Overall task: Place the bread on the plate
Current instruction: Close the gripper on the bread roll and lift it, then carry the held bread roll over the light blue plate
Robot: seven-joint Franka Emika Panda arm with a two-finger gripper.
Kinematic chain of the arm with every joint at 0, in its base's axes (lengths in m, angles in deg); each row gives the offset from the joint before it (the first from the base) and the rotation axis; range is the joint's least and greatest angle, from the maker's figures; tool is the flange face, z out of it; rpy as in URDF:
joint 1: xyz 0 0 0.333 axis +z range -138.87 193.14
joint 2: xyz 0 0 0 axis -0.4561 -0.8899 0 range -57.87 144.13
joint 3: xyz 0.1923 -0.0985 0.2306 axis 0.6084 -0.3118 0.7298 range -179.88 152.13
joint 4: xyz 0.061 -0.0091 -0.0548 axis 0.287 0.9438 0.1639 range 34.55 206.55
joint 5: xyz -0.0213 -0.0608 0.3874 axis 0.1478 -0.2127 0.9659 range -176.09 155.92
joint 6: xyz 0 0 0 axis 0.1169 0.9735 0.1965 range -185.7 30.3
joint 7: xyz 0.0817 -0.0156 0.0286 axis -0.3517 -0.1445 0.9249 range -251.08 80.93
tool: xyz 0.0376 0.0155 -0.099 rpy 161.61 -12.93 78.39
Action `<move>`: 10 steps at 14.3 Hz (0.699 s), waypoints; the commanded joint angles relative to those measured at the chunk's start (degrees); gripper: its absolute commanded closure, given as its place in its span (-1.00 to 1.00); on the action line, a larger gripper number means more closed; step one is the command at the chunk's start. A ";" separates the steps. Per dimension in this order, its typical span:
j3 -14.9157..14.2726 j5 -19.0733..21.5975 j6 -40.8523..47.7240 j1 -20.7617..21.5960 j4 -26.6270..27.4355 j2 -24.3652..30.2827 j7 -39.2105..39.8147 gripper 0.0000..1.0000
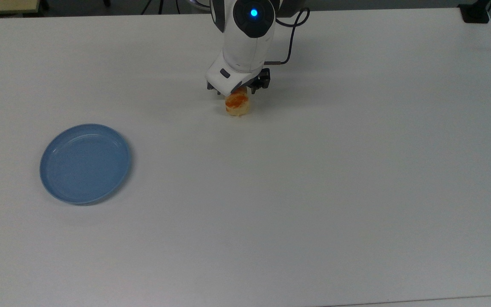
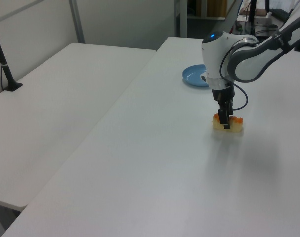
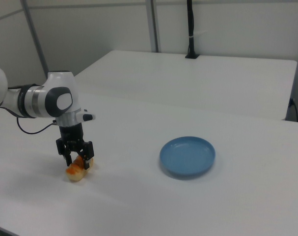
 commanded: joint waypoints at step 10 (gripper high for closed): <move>-0.57 -0.25 13.47 -9.37 -22.66 -2.47 10.80 0.40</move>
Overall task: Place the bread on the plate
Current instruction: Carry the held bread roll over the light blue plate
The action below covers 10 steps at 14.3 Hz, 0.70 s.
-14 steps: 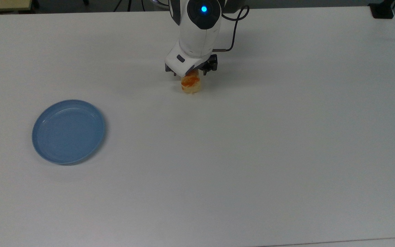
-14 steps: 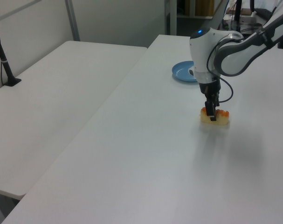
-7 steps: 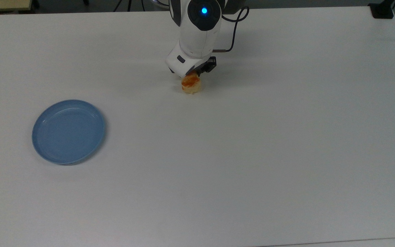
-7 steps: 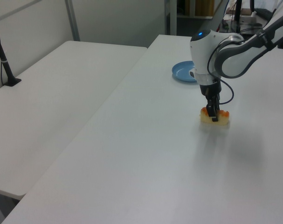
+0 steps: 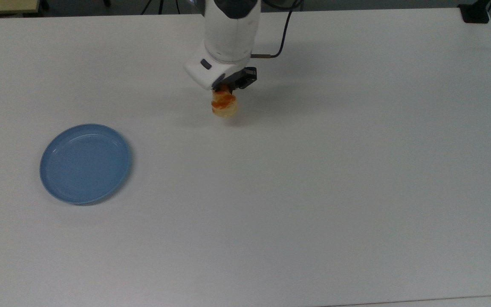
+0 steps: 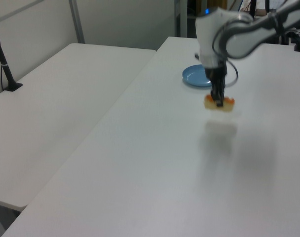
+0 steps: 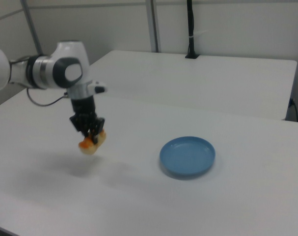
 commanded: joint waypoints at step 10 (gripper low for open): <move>-0.12 -3.16 -2.07 -20.40 -23.66 -15.25 27.25 0.39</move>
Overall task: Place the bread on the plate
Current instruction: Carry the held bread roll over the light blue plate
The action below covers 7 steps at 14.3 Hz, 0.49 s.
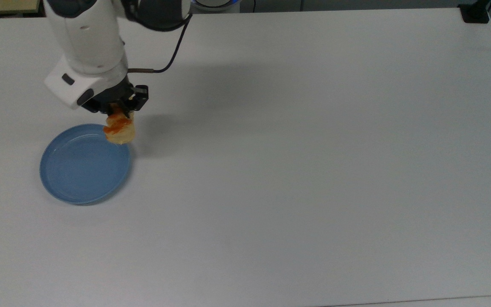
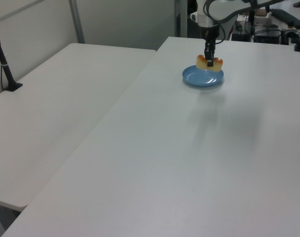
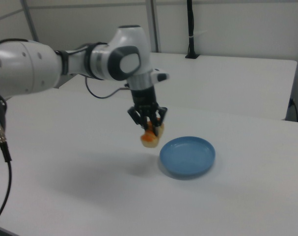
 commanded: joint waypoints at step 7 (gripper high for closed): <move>0.23 -0.71 -11.58 -5.38 -3.10 -7.52 8.12 0.22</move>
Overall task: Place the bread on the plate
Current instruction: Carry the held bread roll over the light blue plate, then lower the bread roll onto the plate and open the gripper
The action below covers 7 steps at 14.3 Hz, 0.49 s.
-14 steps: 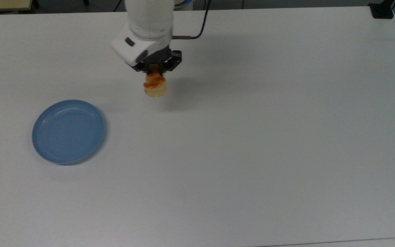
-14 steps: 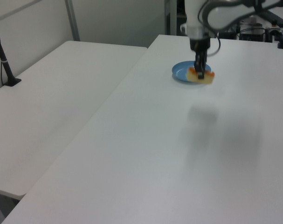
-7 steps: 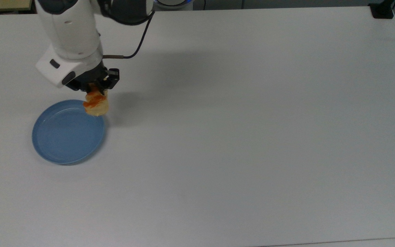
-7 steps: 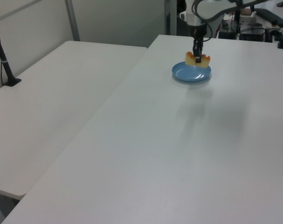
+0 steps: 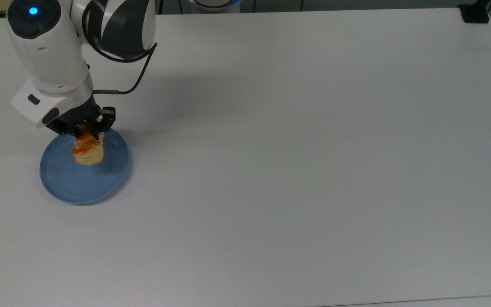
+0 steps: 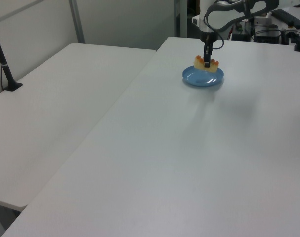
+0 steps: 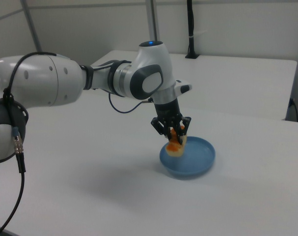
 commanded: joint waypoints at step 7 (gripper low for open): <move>0.12 -0.80 -8.44 -0.84 -0.93 -5.54 1.35 -0.08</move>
